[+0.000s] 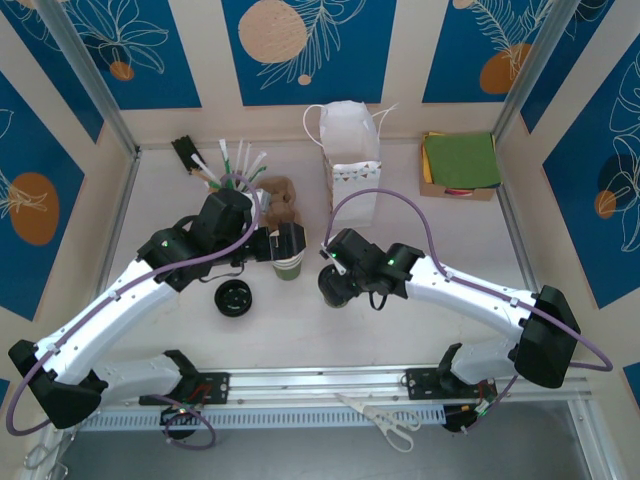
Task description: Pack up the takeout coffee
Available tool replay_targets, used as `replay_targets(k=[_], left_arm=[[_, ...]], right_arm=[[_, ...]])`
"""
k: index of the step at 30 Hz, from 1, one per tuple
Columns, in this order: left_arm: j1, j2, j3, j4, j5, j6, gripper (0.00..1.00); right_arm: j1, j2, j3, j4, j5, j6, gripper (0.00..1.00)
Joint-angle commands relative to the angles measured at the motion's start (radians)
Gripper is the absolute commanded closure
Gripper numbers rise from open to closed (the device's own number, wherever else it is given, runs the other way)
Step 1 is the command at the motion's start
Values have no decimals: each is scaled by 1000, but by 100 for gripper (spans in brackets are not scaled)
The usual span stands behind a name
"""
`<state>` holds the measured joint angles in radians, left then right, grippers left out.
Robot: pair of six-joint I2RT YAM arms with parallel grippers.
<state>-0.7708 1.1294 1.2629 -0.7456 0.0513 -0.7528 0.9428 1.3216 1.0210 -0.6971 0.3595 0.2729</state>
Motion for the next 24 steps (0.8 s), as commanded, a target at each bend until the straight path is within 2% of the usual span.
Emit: replay_targets(k=[1,24], left_arm=[[-13,7,9,-18,10,7,0],[-19,6,-13,-49,7,9,0]], right_arm=[[9,3,22,-21,0,-9,31],[14,-8,19,-26,26,-19,31]])
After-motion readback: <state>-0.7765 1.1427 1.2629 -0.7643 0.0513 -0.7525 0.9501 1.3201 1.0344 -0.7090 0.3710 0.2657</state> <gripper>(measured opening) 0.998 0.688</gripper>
